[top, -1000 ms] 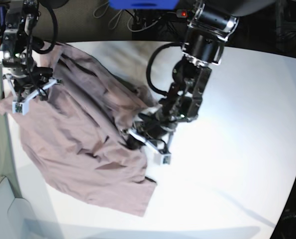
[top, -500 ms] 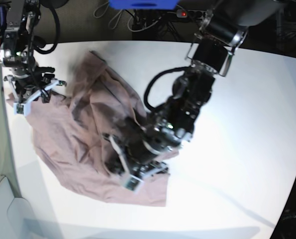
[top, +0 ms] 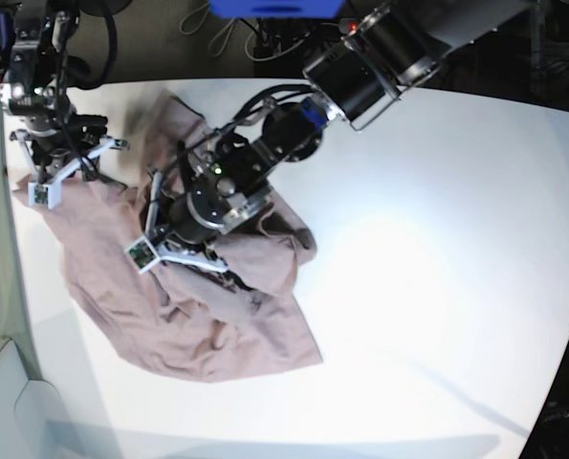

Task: Layout the t-shirt on the table in an organized manner, then fold the t-shirt properly
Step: 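Reach the left gripper into the bunched shirt middle and grasp fabric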

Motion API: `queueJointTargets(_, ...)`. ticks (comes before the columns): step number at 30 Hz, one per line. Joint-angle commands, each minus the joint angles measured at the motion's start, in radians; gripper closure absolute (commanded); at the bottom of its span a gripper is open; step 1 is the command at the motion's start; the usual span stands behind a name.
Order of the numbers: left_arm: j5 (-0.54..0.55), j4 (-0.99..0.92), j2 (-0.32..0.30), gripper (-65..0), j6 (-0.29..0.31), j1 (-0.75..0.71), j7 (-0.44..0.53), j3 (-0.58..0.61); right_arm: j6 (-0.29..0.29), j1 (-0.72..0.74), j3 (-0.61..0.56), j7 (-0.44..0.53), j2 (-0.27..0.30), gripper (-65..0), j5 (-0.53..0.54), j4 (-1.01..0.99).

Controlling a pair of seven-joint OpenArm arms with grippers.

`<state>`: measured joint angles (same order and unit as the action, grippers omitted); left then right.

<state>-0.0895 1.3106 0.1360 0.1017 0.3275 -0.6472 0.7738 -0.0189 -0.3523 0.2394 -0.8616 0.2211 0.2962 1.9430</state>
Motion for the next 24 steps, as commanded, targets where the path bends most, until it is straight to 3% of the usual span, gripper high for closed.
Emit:
queueJointTargets(1,-0.005,0.040,0.021,-1.2,-0.004,0.015,0.028,-0.004,-0.002,0.006,0.005,0.022,0.011,-22.5,0.005,0.019)
queueJointTargets(3,-0.005,0.080,0.021,-6.5,-0.004,0.002,0.004,-0.006,-0.002,0.006,0.004,0.022,0.011,-22.5,0.005,0.019)
queueJointTargets(7,-0.003,0.140,0.021,-32.3,-0.004,0.000,-0.073,-0.006,-0.002,0.006,0.004,0.018,0.011,-22.5,0.005,0.019)
queueJointTargets(9,-0.003,0.179,0.017,-40.5,-0.003,-0.001,-0.084,-0.006,-0.002,0.006,0.004,0.018,0.011,-22.5,0.005,0.019)
queueJointTargets(12,-0.003,0.260,-0.020,-37.2,-0.004,-0.037,-0.079,-0.043,-0.002,0.006,0.004,0.017,0.011,-22.5,0.005,0.019)
queueJointTargets(16,0.009,0.332,-0.012,-34.2,-0.003,-0.138,-0.079,-0.320,-0.002,0.005,0.004,0.017,0.010,-22.5,0.005,0.019)
queueJointTargets(20,0.147,0.304,0.017,-34.2,0.002,-0.181,-0.082,-0.580,-0.002,0.005,0.004,0.017,0.001,-22.5,0.005,0.019)
queueJointTargets(24,0.302,0.200,-0.017,-34.3,0.000,-0.173,-0.081,-0.663,-0.002,0.005,0.002,0.017,-0.018,-22.5,0.005,0.019)
